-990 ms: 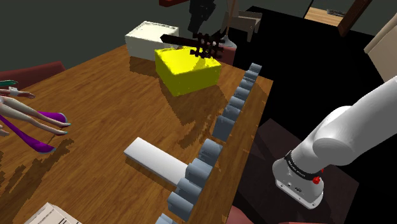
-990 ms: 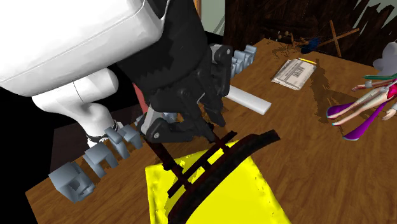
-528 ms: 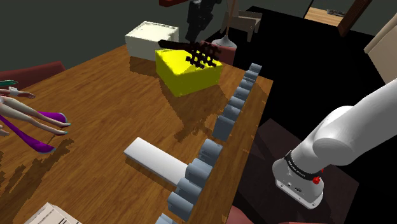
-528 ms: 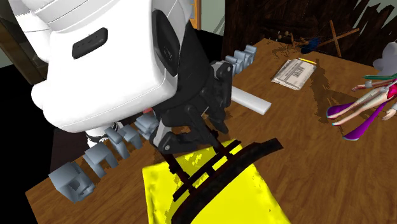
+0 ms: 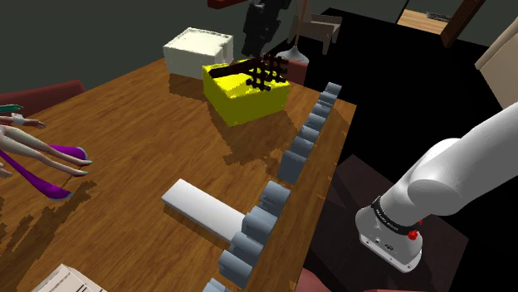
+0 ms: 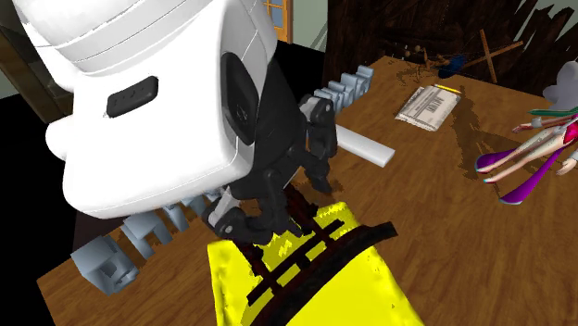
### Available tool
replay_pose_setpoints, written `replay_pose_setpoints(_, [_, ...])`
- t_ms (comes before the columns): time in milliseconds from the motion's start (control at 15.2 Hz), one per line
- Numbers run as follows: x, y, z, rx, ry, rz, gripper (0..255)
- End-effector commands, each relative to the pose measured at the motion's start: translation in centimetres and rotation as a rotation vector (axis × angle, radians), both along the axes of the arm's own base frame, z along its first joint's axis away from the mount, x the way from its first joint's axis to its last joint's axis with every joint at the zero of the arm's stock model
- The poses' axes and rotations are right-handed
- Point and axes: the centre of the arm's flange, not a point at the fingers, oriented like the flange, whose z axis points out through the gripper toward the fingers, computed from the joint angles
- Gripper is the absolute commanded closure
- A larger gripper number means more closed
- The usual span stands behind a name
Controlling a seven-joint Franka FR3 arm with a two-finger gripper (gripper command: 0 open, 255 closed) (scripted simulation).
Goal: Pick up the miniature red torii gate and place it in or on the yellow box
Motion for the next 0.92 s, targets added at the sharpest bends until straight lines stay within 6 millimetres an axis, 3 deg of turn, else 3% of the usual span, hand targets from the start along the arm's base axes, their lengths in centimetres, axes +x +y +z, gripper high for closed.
replay_pose_setpoints(0, [0.1, -0.1, -0.1, -0.003, 0.002, -0.001, 0])
replay_pose_setpoints(264, [0.0, -0.1, -0.1, -0.004, 0.002, -0.001, 0])
replay_pose_setpoints(528, [-0.2, -2.1, 4.5, -0.004, 0.002, -0.001, 0])
replay_pose_setpoints(858, [-0.2, -2.1, 4.5, -0.004, 0.002, -0.001, 0])
